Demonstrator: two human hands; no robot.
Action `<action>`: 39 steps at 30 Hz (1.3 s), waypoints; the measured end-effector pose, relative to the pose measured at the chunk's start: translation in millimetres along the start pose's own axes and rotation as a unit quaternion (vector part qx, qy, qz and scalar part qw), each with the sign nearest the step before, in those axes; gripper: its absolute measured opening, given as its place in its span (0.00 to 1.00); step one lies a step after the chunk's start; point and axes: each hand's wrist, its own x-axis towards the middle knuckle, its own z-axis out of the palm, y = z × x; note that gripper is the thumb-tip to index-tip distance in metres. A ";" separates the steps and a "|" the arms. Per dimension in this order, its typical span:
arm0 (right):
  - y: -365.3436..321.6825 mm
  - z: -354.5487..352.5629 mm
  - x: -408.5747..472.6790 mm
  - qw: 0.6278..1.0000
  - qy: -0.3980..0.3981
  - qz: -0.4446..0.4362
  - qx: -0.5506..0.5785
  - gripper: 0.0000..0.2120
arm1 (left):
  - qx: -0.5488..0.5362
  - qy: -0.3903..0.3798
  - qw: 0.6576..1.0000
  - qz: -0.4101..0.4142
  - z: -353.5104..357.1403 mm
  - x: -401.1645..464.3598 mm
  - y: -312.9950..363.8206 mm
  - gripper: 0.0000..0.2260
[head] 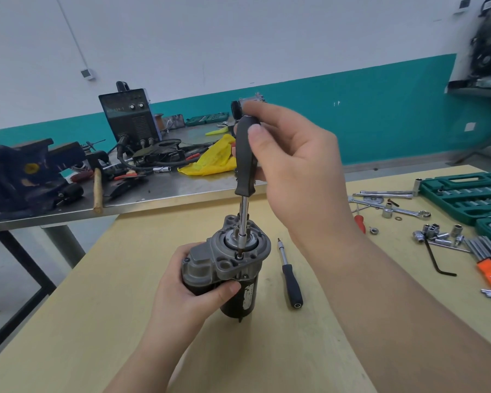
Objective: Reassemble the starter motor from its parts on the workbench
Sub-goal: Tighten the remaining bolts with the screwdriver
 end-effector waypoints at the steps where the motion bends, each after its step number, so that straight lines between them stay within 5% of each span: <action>1: -0.5 -0.4 0.2 1.000 0.000 -0.008 -0.014 0.14 | 0.000 -0.001 1.000 0.000 -0.2 -0.1 -0.2 0.30; 39: -2.8 -1.1 -0.2 0.998 -0.012 -0.030 -0.057 0.14 | 0.010 0.010 1.000 -0.014 -0.4 -1.0 2.1 0.31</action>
